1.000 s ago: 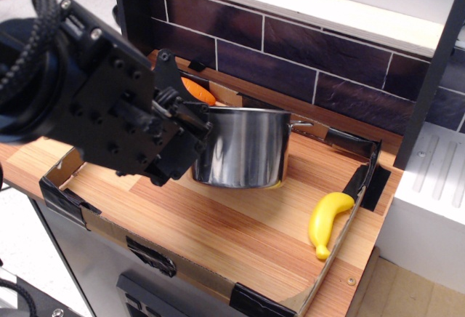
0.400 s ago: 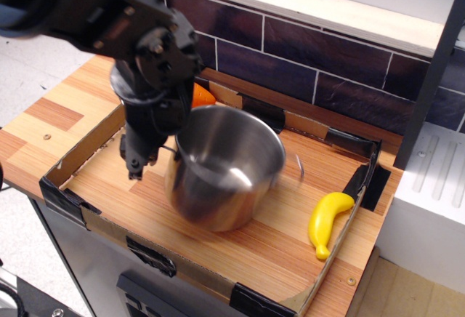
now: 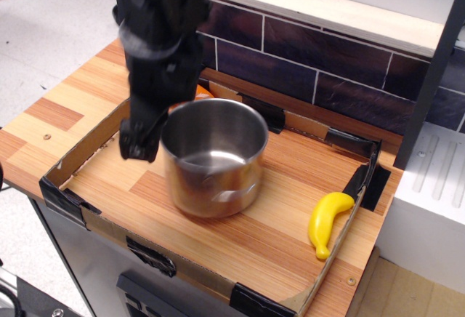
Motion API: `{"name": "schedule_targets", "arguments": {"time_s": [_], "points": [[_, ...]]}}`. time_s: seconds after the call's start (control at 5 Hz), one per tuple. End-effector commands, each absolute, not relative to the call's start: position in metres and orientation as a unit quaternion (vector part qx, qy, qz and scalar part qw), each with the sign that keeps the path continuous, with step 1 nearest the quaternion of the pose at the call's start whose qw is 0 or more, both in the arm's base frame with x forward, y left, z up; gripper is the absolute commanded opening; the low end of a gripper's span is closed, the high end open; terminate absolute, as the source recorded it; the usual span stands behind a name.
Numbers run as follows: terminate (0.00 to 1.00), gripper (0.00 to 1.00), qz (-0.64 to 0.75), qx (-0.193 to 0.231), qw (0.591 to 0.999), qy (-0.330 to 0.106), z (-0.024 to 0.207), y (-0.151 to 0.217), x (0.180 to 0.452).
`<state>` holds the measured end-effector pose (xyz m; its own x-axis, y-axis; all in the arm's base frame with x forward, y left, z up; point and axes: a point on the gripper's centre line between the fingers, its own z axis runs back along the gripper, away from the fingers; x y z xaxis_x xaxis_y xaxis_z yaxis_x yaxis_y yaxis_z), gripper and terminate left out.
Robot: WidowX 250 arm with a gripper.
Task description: Upright metal pot
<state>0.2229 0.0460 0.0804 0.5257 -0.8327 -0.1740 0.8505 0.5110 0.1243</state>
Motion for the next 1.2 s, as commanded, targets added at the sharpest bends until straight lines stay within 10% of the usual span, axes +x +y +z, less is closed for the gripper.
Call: {"name": "schedule_targets", "arguments": {"time_s": [0.0, 0.8, 1.0], "points": [[0.0, 1.0, -0.462, -0.02, 0.881, 0.1, 0.134, 0.059, 0.237], [0.0, 1.0, -0.452, -0.043, 0.891, -0.021, 0.214, 0.046, 0.227], [1.0, 1.0, -0.452, -0.043, 0.891, -0.021, 0.214, 0.046, 0.227]]}}
